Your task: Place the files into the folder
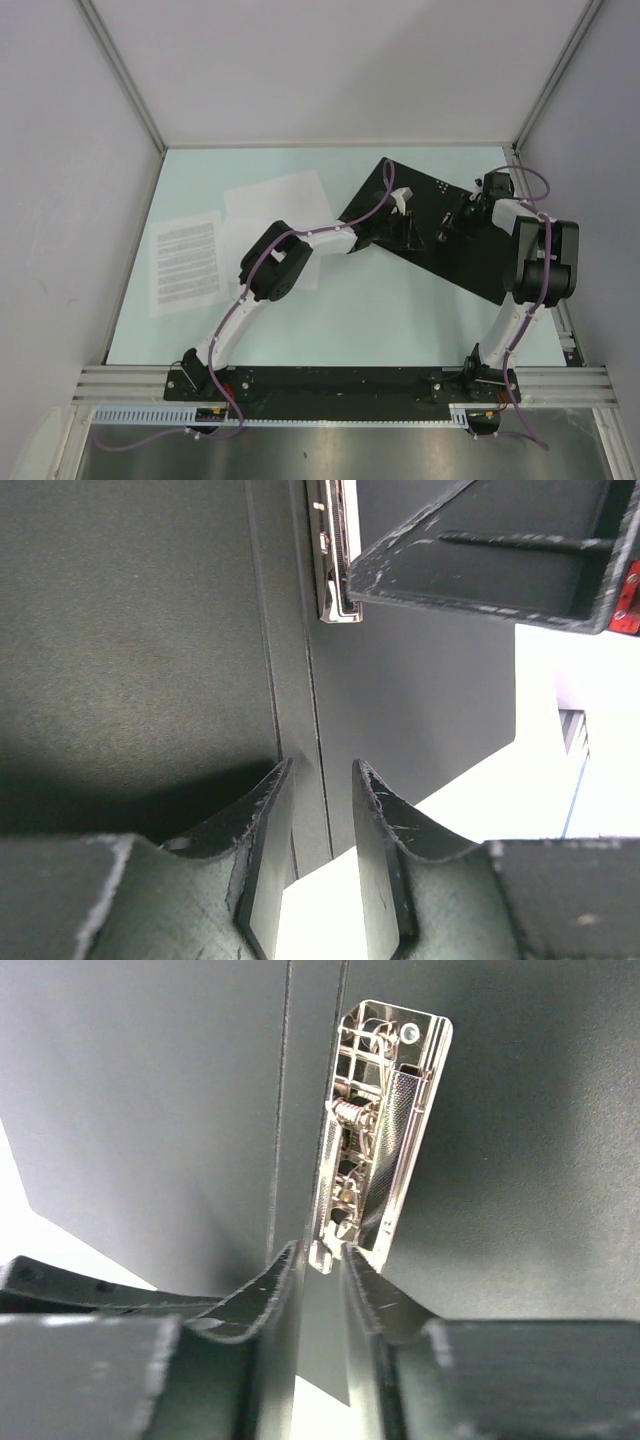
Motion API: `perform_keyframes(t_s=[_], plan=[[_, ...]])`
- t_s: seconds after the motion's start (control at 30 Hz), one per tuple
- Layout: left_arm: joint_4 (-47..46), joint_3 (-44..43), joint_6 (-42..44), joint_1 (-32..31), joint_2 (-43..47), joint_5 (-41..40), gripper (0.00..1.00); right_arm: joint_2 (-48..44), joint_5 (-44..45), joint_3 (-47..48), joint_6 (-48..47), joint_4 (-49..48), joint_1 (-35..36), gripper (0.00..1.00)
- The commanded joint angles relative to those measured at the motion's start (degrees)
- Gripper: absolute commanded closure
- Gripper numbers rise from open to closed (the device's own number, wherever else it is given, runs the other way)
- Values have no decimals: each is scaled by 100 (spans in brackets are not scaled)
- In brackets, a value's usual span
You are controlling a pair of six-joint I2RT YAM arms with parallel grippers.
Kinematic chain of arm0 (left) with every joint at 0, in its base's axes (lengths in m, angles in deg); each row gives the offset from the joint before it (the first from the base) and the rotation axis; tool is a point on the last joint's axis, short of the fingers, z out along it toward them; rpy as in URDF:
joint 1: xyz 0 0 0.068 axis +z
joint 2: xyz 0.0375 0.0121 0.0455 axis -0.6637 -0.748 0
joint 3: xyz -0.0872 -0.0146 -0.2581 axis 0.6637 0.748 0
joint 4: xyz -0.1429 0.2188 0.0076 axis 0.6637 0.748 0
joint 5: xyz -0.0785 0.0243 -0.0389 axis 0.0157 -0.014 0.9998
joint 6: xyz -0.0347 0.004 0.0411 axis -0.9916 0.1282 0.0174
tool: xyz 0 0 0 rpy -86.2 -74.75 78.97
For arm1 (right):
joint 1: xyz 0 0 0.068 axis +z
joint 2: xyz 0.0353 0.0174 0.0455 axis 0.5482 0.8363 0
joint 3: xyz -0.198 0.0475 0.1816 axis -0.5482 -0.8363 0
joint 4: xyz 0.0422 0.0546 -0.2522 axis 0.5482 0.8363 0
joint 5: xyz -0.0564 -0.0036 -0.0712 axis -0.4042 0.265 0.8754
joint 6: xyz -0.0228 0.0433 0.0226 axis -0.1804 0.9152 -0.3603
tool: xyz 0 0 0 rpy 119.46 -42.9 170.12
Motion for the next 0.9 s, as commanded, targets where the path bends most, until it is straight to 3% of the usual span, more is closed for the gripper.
perform_keyframes(t_s=[0.0, 0.67, 0.87], plan=[[409, 240, 131, 51, 108, -93, 63, 10, -442, 22, 335, -197, -34, 71], [-31, -348, -168, -230, -164, 286, 62, 142, -186, 31, 255, 41, -25, 74], [268, -366, -229, -204, -199, -74, 62, 186, -178, 22, 273, -21, -34, 97]])
